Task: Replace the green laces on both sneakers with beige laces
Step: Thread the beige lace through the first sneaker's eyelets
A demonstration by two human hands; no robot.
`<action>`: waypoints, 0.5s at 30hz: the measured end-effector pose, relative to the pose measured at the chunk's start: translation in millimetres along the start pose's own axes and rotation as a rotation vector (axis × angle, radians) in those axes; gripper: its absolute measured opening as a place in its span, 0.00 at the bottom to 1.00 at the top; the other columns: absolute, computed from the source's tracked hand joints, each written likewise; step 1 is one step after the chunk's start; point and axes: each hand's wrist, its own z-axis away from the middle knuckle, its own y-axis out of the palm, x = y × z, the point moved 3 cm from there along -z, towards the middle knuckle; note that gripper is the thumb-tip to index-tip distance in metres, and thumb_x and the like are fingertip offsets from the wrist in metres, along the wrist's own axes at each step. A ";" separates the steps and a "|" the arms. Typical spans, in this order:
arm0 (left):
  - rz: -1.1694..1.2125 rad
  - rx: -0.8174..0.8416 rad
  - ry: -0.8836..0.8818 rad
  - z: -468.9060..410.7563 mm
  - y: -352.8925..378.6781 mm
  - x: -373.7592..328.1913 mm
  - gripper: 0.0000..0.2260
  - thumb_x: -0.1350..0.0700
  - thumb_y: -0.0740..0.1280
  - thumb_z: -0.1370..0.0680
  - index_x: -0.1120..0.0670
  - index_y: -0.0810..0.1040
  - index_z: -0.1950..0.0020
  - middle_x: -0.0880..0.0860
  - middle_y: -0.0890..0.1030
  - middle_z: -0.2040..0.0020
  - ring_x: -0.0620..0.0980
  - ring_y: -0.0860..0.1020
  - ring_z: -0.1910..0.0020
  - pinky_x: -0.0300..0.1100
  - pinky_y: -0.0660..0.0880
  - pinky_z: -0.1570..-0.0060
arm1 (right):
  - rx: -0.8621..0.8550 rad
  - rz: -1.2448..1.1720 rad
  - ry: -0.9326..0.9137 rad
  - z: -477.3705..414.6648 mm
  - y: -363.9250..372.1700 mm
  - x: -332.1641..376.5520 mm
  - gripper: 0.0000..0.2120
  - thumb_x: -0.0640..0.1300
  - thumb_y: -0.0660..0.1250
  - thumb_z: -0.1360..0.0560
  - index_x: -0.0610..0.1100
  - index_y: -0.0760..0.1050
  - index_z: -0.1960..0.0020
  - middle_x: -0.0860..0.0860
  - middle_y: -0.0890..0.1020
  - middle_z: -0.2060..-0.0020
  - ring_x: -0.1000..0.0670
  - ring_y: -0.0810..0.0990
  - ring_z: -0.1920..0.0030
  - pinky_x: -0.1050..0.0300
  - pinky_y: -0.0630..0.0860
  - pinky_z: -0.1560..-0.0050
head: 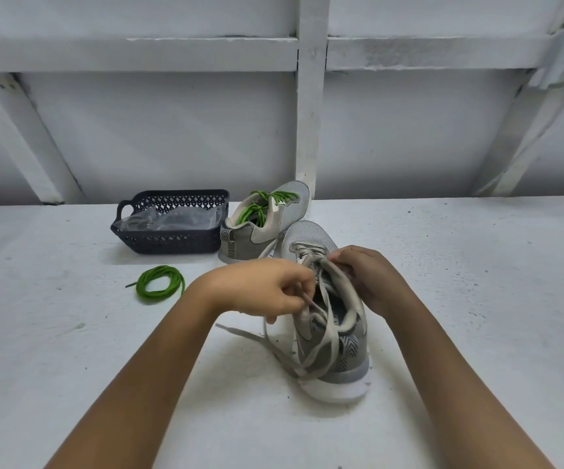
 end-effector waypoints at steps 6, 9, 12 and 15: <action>0.451 -0.113 0.174 23.7 -35.3 12.5 0.05 0.63 0.64 0.27 0.53 0.77 0.57 0.52 0.79 0.63 0.47 0.79 0.62 0.40 0.77 0.58 | 0.016 0.061 -0.050 1.4 -1.4 6.7 0.09 0.33 0.60 0.24 0.38 0.75 0.60 0.44 0.78 0.63 0.49 0.76 0.60 0.59 0.72 0.57; 0.700 -0.223 0.334 34.1 -54.3 10.7 0.02 0.59 0.68 0.29 0.54 0.79 0.58 0.53 0.78 0.64 0.47 0.77 0.64 0.37 0.76 0.62 | -0.012 0.254 -0.166 9.0 2.0 23.3 0.11 0.37 0.60 0.22 0.43 0.76 0.61 0.46 0.78 0.61 0.49 0.76 0.58 0.57 0.72 0.56; 0.767 -0.361 0.376 29.5 -68.9 8.0 0.05 0.58 0.68 0.30 0.49 0.82 0.60 0.50 0.78 0.65 0.46 0.77 0.66 0.37 0.77 0.63 | 0.004 0.362 -0.338 26.9 14.6 53.1 0.13 0.40 0.60 0.21 0.45 0.78 0.61 0.51 0.77 0.65 0.53 0.74 0.62 0.61 0.71 0.60; 0.776 -0.444 0.351 17.4 -76.8 5.7 0.11 0.61 0.63 0.29 0.48 0.83 0.61 0.51 0.79 0.64 0.46 0.77 0.66 0.38 0.77 0.62 | 0.240 0.367 -0.351 46.9 33.1 74.4 0.12 0.47 0.61 0.21 0.43 0.81 0.55 0.50 0.74 0.67 0.53 0.71 0.65 0.61 0.69 0.65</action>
